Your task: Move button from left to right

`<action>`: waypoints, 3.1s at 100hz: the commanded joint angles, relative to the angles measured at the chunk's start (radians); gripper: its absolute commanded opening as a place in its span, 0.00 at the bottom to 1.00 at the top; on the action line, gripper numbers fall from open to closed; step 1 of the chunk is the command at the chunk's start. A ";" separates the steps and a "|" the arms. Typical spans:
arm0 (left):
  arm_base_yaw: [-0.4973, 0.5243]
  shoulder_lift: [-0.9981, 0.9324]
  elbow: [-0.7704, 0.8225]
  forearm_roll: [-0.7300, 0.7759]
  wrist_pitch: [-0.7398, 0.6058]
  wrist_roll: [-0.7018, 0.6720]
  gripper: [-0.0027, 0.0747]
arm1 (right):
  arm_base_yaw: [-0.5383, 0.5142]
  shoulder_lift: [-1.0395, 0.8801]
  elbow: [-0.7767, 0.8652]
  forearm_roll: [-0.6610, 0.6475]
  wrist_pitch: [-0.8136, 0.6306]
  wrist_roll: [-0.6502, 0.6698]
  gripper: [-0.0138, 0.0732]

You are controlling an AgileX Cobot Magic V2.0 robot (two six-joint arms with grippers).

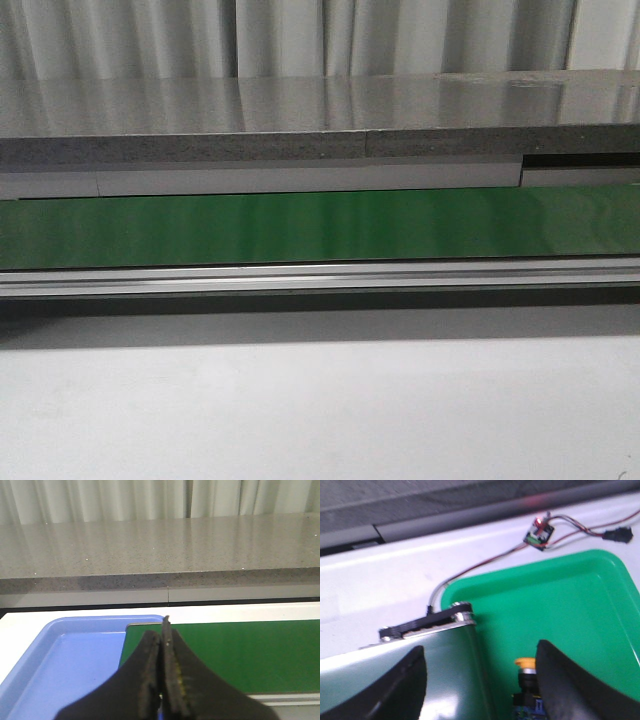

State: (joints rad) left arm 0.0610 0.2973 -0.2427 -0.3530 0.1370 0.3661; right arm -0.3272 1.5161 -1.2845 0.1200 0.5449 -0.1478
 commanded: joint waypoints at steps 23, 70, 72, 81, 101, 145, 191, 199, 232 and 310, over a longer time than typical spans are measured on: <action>-0.007 0.007 -0.027 -0.011 -0.079 -0.006 0.01 | 0.170 -0.266 0.155 0.017 -0.190 -0.005 0.71; -0.007 0.007 -0.027 -0.011 -0.079 -0.006 0.01 | 0.377 -0.762 0.654 0.018 -0.496 -0.005 0.71; -0.007 0.007 -0.027 -0.011 -0.079 -0.006 0.01 | 0.380 -0.786 0.670 0.019 -0.493 -0.005 0.71; -0.007 0.007 -0.027 -0.011 -0.079 -0.006 0.01 | 0.385 -0.890 0.731 0.020 -0.480 -0.005 0.71; -0.007 0.007 -0.027 -0.011 -0.079 -0.006 0.01 | 0.385 -1.108 0.844 0.026 -0.407 -0.004 0.71; -0.007 0.007 -0.027 -0.011 -0.079 -0.006 0.01 | 0.385 -1.298 0.883 0.041 -0.316 -0.004 0.46; -0.007 0.007 -0.027 -0.011 -0.079 -0.006 0.01 | 0.385 -1.298 0.883 0.041 -0.316 -0.004 0.08; -0.007 0.007 -0.027 -0.011 -0.079 -0.006 0.01 | 0.385 -1.298 0.883 0.041 -0.316 -0.004 0.08; -0.007 0.007 -0.027 -0.011 -0.079 -0.006 0.01 | 0.385 -1.298 0.883 0.041 -0.316 -0.004 0.08; -0.007 0.007 -0.027 -0.011 -0.079 -0.006 0.01 | 0.385 -1.532 1.167 -0.048 -0.400 0.124 0.08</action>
State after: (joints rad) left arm 0.0610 0.2973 -0.2427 -0.3530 0.1370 0.3661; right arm 0.0557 0.0128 -0.1368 0.0978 0.2385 -0.0505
